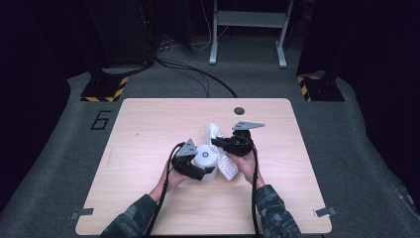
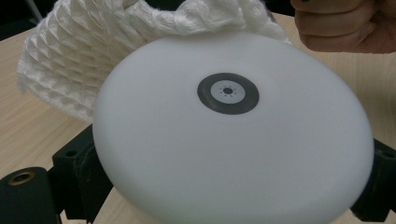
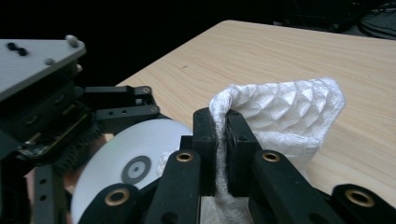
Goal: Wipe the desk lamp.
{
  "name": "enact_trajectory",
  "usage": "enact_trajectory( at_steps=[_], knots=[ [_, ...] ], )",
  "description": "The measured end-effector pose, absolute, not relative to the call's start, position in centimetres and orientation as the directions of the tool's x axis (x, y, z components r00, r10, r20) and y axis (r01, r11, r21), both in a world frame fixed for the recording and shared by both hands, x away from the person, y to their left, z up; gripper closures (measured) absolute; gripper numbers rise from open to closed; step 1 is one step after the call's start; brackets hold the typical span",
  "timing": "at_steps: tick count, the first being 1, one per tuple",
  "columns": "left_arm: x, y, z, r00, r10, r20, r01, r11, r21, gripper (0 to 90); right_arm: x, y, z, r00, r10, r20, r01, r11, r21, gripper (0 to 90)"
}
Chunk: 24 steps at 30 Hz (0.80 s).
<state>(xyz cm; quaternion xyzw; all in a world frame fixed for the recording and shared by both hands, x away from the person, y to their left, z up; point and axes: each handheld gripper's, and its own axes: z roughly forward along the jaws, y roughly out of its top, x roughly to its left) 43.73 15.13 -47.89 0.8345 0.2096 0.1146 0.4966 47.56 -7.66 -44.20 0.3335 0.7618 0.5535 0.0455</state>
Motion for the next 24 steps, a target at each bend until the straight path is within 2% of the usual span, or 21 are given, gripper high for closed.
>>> enact_trajectory(
  at_steps=[8,13,24],
  knots=[
    [43.6,15.0,-48.0,0.881,0.472,-0.023,0.242,-0.408,0.880,8.7,48.3,-7.6,-45.3,-0.749,0.567,0.342,0.510,0.163,0.845,85.0],
    [43.6,15.1,-47.9,0.883,0.468,-0.024,0.241,-0.411,0.879,8.7,49.0,-7.8,-46.3,-0.728,0.543,0.418,0.570,0.141,0.809,85.1],
    [43.6,15.0,-48.0,0.884,0.466,-0.029,0.241,-0.403,0.883,8.6,49.1,-7.5,-48.6,-0.696,0.585,0.417,0.622,0.201,0.757,85.2]
  ],
)
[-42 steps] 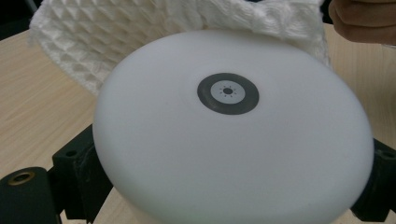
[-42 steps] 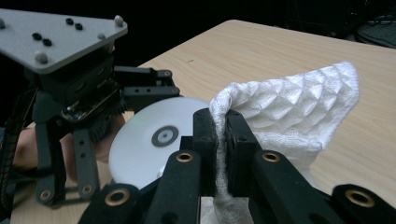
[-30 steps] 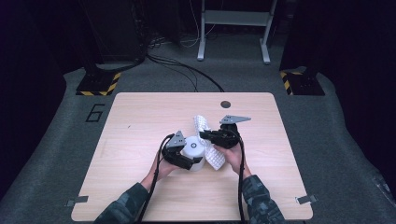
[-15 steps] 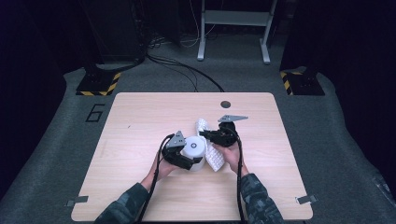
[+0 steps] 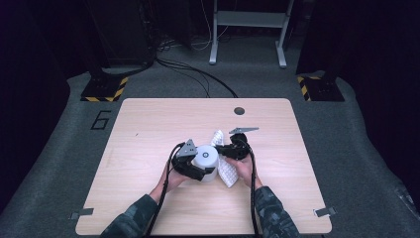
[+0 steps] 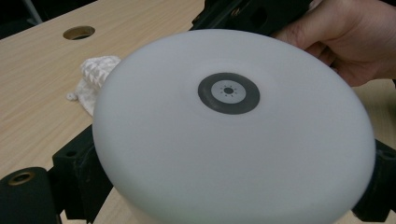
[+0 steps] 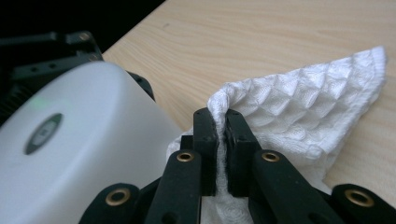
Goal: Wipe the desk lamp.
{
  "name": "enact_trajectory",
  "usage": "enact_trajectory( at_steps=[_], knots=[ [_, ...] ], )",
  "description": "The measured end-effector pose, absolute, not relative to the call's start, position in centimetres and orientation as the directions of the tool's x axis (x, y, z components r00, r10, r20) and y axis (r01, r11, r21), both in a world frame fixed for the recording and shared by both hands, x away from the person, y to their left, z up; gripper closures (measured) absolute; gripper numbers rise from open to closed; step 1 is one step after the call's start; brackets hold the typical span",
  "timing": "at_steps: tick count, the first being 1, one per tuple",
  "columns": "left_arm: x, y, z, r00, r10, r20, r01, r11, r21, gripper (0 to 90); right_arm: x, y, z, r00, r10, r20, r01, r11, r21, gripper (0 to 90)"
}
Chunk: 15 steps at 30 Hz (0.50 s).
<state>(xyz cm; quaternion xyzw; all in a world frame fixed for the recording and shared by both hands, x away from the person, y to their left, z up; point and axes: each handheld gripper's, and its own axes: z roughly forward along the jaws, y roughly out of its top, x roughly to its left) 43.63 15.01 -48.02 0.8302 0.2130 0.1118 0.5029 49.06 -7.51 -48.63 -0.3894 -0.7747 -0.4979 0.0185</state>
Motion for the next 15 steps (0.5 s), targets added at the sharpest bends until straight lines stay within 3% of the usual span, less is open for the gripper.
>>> enact_trajectory(
  at_steps=[15],
  knots=[
    [43.7,15.0,-48.0,0.886,0.463,-0.031,0.241,-0.403,0.883,8.6,48.9,-6.9,-50.9,-0.652,0.662,0.371,0.682,0.296,0.669,85.2]
  ],
)
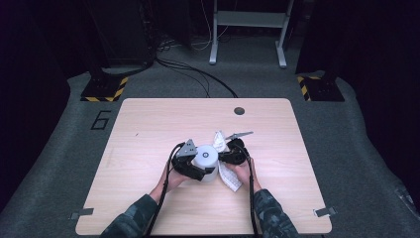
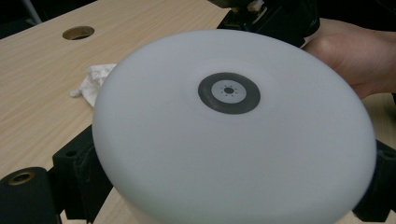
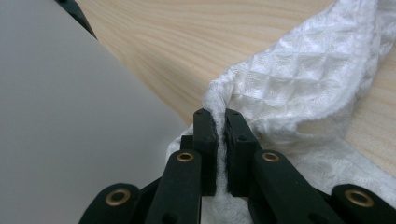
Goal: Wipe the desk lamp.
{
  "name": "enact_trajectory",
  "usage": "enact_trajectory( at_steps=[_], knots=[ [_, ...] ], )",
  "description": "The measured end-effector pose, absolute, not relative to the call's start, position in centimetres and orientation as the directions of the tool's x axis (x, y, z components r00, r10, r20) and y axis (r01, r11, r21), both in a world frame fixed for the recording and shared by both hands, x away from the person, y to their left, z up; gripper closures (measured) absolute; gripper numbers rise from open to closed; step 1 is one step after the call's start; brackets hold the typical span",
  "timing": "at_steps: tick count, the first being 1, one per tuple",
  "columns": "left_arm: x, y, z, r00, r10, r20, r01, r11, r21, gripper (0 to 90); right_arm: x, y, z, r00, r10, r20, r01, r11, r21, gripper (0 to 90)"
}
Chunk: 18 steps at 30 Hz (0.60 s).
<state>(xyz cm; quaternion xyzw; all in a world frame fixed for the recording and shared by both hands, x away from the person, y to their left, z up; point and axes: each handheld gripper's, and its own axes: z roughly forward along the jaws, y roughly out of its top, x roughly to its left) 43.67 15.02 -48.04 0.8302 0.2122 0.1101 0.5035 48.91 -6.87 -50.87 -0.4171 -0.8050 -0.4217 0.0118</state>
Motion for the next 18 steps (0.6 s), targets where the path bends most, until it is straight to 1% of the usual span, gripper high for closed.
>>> enact_trajectory(
  at_steps=[2,4,9,12,14,16,17,18],
  knots=[
    [43.7,15.0,-48.0,0.886,0.463,-0.030,0.241,-0.403,0.883,8.6,49.0,-6.7,-51.0,-0.658,0.665,0.354,0.675,0.312,0.668,85.2],
    [43.7,15.0,-48.0,0.887,0.461,-0.031,0.242,-0.406,0.881,8.6,49.0,-6.7,-51.0,-0.651,0.666,0.365,0.685,0.307,0.661,85.2],
    [43.7,15.0,-48.1,0.885,0.464,-0.030,0.241,-0.402,0.884,8.6,48.9,-6.7,-50.8,-0.660,0.664,0.353,0.671,0.310,0.673,85.2],
    [43.7,15.0,-48.1,0.886,0.463,-0.030,0.241,-0.403,0.883,8.6,48.7,-7.0,-50.0,-0.674,0.648,0.355,0.648,0.287,0.706,85.2],
    [43.7,15.0,-48.1,0.886,0.463,-0.031,0.241,-0.402,0.883,8.6,48.5,-7.1,-49.6,-0.675,0.646,0.357,0.645,0.283,0.710,85.2],
    [43.7,15.1,-48.0,0.888,0.459,-0.027,0.238,-0.410,0.881,8.6,48.3,-7.4,-48.5,-0.688,0.630,0.361,0.626,0.264,0.733,85.2],
    [43.7,15.1,-48.0,0.888,0.459,-0.027,0.238,-0.410,0.881,8.6,48.3,-7.4,-48.5,-0.688,0.630,0.361,0.626,0.264,0.733,85.2],
    [43.7,15.0,-48.1,0.887,0.462,-0.026,0.237,-0.406,0.883,8.6,48.1,-7.5,-47.6,-0.700,0.623,0.350,0.605,0.255,0.754,85.2]
  ],
)
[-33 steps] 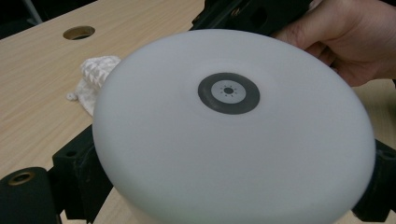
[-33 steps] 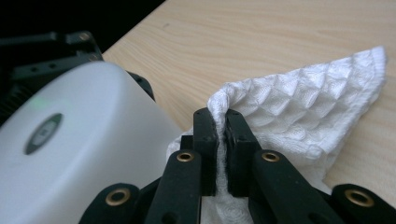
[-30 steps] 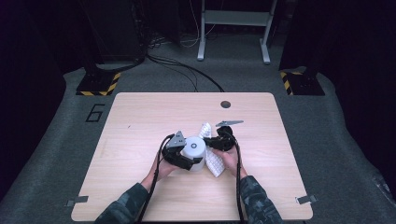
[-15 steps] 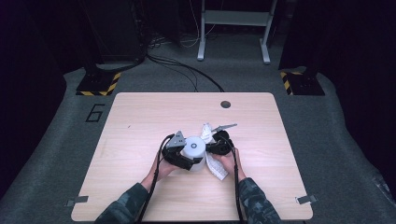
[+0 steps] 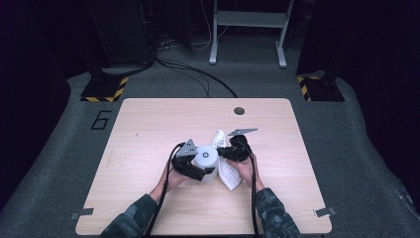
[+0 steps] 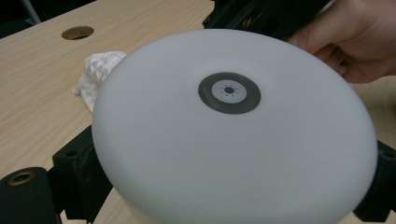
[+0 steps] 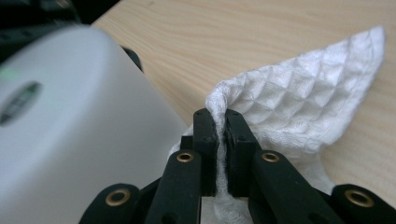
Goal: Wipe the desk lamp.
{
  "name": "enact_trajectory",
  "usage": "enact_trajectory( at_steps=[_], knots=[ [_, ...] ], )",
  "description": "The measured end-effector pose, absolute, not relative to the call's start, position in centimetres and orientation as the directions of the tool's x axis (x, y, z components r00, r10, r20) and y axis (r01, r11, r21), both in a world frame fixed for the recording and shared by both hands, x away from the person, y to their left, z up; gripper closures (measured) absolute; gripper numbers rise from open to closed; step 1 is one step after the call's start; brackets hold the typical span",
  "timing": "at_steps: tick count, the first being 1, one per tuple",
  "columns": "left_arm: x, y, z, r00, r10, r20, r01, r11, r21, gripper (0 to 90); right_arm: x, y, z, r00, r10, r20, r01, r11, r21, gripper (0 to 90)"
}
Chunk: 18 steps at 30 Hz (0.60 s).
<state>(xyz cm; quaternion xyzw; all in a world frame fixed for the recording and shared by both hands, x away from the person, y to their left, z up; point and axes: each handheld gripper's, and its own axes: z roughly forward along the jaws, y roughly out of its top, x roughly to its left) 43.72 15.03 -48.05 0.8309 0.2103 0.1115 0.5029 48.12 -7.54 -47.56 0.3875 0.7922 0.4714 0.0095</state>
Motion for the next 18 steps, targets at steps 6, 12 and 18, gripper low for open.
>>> enact_trajectory(
  at_steps=[6,12,18],
  knots=[
    [43.7,15.0,-48.1,0.887,0.461,-0.027,0.238,-0.405,0.883,8.6,47.6,-7.8,-45.3,-0.724,0.611,0.320,0.547,0.228,0.805,85.2],
    [43.7,15.0,-48.1,0.887,0.461,-0.027,0.238,-0.406,0.883,8.6,46.5,-8.1,-43.2,-0.756,0.592,0.280,0.484,0.216,0.848,85.1],
    [43.7,15.0,-48.0,0.887,0.461,-0.027,0.238,-0.407,0.882,8.6,45.3,-8.3,-42.7,-0.773,0.577,0.263,0.461,0.228,0.857,85.1]
  ],
)
